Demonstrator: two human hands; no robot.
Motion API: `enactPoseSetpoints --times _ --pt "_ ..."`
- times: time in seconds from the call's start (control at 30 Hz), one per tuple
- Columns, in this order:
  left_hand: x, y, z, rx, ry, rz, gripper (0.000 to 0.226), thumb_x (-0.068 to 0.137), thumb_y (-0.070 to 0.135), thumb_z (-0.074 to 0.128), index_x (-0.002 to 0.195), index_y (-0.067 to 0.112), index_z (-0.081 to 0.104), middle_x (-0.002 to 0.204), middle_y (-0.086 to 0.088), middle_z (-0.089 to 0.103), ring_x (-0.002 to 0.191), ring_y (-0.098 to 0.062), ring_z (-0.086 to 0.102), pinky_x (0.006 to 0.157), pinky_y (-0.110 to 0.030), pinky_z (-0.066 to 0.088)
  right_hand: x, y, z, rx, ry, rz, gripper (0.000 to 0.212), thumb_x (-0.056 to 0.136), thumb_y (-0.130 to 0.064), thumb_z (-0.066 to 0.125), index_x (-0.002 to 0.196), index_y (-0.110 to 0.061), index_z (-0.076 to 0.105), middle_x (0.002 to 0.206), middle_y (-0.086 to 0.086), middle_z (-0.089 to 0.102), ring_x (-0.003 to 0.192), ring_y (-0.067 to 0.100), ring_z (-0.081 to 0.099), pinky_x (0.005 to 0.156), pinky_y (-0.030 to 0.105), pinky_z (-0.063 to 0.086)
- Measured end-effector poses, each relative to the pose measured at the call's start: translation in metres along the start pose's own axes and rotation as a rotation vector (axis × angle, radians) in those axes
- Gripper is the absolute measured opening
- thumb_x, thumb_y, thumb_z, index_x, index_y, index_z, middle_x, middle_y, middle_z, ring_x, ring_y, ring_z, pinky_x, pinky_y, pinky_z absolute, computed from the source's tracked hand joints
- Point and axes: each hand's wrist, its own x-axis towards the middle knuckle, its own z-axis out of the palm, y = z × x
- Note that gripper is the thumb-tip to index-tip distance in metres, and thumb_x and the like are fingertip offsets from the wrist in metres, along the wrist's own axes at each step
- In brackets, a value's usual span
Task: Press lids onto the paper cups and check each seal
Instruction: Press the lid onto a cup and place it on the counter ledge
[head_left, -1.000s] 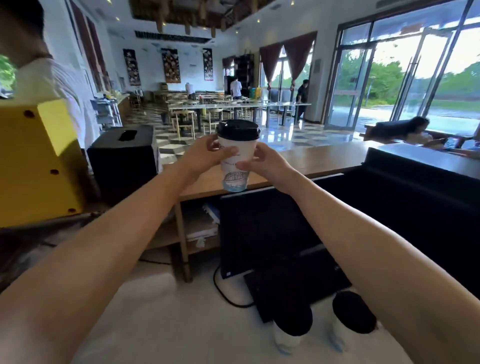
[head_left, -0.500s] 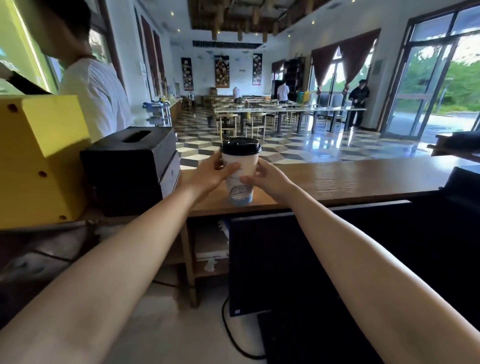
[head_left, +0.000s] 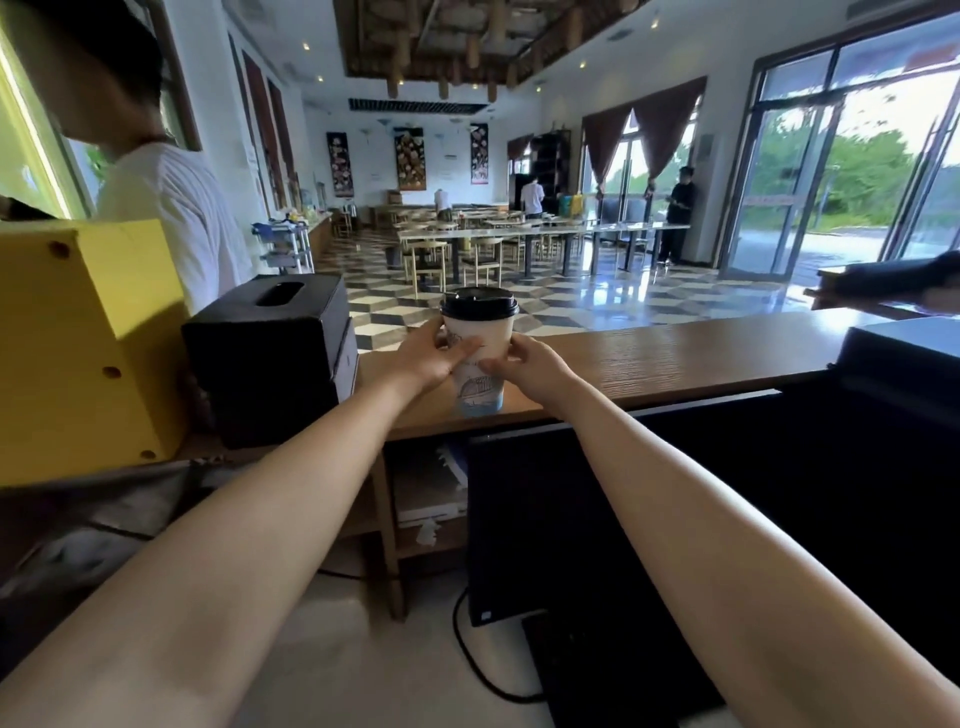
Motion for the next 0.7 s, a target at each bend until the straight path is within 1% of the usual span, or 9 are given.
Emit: enactPoseSetpoints --times 0.07,0.1,0.13,0.17,0.23,0.37,0.47,0.57,0.7 --pt "-0.004 0.004 -0.004 0.018 -0.015 0.022 0.052 0.082 0.032 0.068 0.128 0.016 0.050 0.121 -0.013 0.061 0.113 -0.028 0.058 0.096 -0.044 0.051 -0.009 -0.006 0.000 -0.015 0.015 -0.017 0.045 0.081 -0.016 0.070 0.122 -0.002 0.056 0.115 0.010 0.062 0.101 0.020 0.057 0.079 0.026 0.047" --pt "-0.007 0.006 -0.005 0.017 -0.029 0.032 0.051 0.081 0.032 0.069 0.126 0.016 0.051 0.119 -0.012 0.061 0.112 -0.027 0.059 0.095 -0.043 0.051 -0.013 -0.008 0.001 -0.018 0.023 -0.025 0.043 0.081 -0.015 0.070 0.121 -0.002 0.056 0.112 0.008 0.062 0.099 0.018 0.057 0.074 0.022 0.046" --pt "-0.011 0.007 -0.007 0.009 -0.036 0.039 0.050 0.081 0.032 0.069 0.126 0.016 0.052 0.118 -0.012 0.062 0.111 -0.027 0.060 0.094 -0.043 0.052 -0.018 -0.011 0.001 -0.013 0.034 -0.032 0.041 0.081 -0.014 0.070 0.119 -0.003 0.057 0.109 0.007 0.062 0.098 0.016 0.056 0.073 0.021 0.045" --pt "-0.015 0.009 -0.007 0.002 -0.035 0.053 0.050 0.081 0.032 0.069 0.125 0.016 0.053 0.119 -0.012 0.062 0.110 -0.027 0.060 0.093 -0.043 0.052 -0.022 -0.013 0.002 -0.007 0.047 -0.039 0.040 0.081 -0.014 0.070 0.118 -0.003 0.058 0.108 0.006 0.062 0.098 0.016 0.057 0.075 0.022 0.045" --pt "-0.021 0.010 -0.008 0.004 -0.027 0.080 0.049 0.080 0.032 0.070 0.124 0.016 0.053 0.119 -0.012 0.063 0.109 -0.027 0.060 0.093 -0.045 0.052 -0.029 -0.016 0.002 -0.012 0.064 -0.048 0.042 0.080 -0.014 0.070 0.119 -0.003 0.059 0.112 0.009 0.065 0.099 0.018 0.058 0.078 0.025 0.046" --pt "-0.032 0.013 -0.013 0.003 -0.020 0.086 0.049 0.080 0.031 0.071 0.122 0.014 0.053 0.120 -0.013 0.063 0.110 -0.027 0.061 0.093 -0.046 0.052 -0.039 -0.021 0.005 -0.051 0.064 -0.063 0.044 0.080 -0.017 0.071 0.119 -0.003 0.059 0.118 0.013 0.065 0.108 0.023 0.061 0.085 0.030 0.048" --pt "-0.037 0.013 -0.016 0.003 0.001 0.082 0.050 0.080 0.032 0.070 0.124 0.014 0.053 0.119 -0.011 0.062 0.112 -0.026 0.059 0.093 -0.046 0.052 -0.044 -0.026 0.010 -0.053 0.081 -0.064 0.043 0.080 -0.017 0.071 0.119 -0.004 0.059 0.118 0.013 0.065 0.108 0.024 0.060 0.087 0.032 0.049" --pt "-0.039 0.015 -0.019 0.038 0.046 0.102 0.053 0.081 0.033 0.070 0.126 0.012 0.053 0.120 -0.008 0.058 0.114 -0.025 0.056 0.094 -0.046 0.051 -0.044 -0.030 0.017 -0.037 0.102 -0.063 0.043 0.079 -0.016 0.071 0.119 -0.005 0.059 0.118 0.012 0.065 0.109 0.024 0.060 0.093 0.038 0.049" --pt "-0.042 0.014 -0.024 0.050 0.046 0.101 0.052 0.081 0.030 0.070 0.126 0.012 0.052 0.110 -0.001 0.054 0.113 -0.027 0.055 0.094 -0.048 0.050 -0.043 -0.030 0.023 -0.013 0.091 -0.067 0.043 0.080 -0.014 0.071 0.120 -0.007 0.058 0.120 0.012 0.064 0.106 0.020 0.058 0.092 0.037 0.049"
